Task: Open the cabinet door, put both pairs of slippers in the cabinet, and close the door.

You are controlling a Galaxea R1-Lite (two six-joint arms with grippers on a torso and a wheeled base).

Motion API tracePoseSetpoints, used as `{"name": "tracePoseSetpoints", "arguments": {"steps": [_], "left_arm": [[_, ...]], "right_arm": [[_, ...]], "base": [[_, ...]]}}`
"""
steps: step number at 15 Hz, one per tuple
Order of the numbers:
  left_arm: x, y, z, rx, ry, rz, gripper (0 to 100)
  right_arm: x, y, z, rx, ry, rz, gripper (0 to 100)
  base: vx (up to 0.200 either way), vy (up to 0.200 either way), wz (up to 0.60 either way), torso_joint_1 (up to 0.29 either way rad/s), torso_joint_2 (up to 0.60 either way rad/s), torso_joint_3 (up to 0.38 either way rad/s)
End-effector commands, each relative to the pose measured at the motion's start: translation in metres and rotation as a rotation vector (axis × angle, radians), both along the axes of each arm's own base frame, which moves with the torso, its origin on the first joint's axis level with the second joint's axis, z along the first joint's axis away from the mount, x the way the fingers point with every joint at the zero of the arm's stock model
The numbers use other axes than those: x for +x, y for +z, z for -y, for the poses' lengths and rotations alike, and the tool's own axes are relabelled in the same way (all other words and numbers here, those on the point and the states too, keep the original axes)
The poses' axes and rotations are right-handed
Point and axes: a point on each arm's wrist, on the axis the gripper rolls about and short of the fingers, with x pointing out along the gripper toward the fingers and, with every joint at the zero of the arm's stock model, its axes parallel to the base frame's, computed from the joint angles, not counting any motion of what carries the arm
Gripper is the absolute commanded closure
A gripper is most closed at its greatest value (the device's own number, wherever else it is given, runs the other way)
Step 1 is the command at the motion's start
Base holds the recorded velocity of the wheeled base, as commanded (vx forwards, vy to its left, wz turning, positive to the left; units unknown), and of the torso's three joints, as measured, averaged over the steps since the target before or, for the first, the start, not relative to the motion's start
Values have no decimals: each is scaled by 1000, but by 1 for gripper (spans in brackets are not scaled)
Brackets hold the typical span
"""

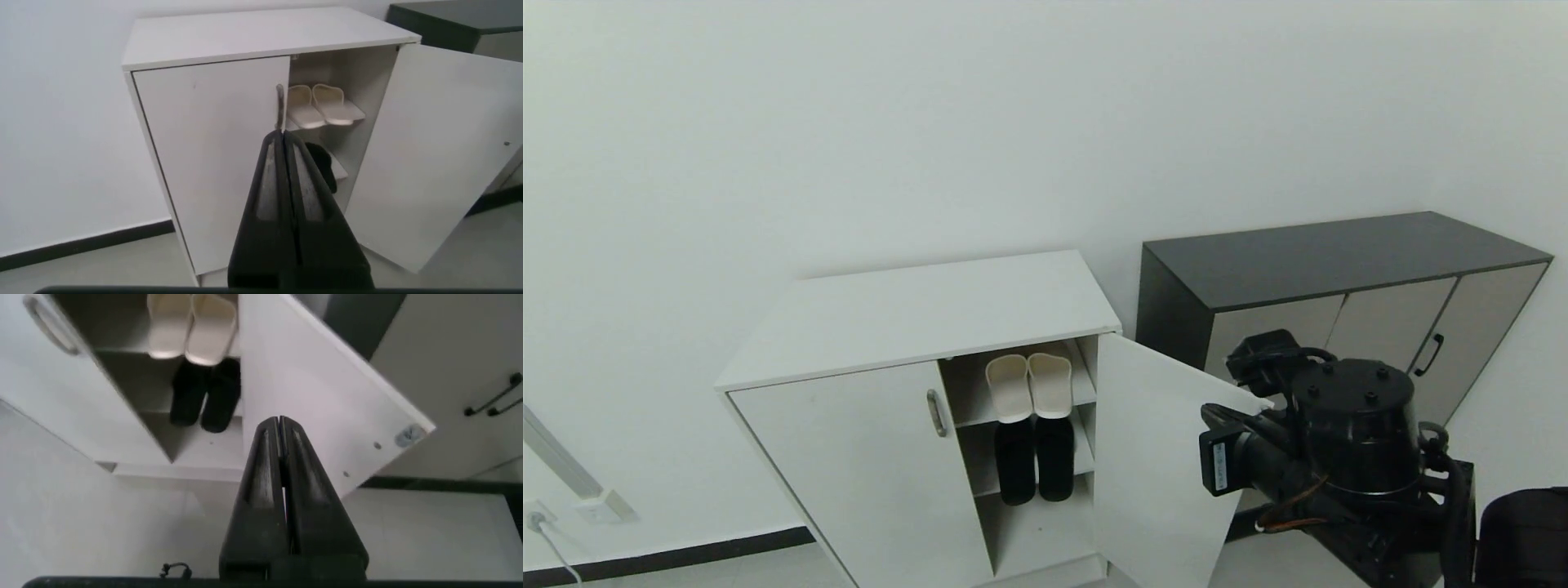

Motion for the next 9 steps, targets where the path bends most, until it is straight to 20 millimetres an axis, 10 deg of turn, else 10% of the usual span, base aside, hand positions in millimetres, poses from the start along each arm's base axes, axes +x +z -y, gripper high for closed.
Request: {"name": "tracePoseSetpoints", "arguments": {"steps": [1, 9], "left_arm": [[0, 0, 0, -1, 1, -1, 100], [0, 0, 0, 1, -1, -1, 100]], "right_arm": [[0, -1, 0, -10, 2, 1, 100], [0, -4, -1, -26, 5, 0, 100]], "base": [[0, 0, 0, 0, 0, 0], [-150, 0, 0, 2, 4, 1]]}}
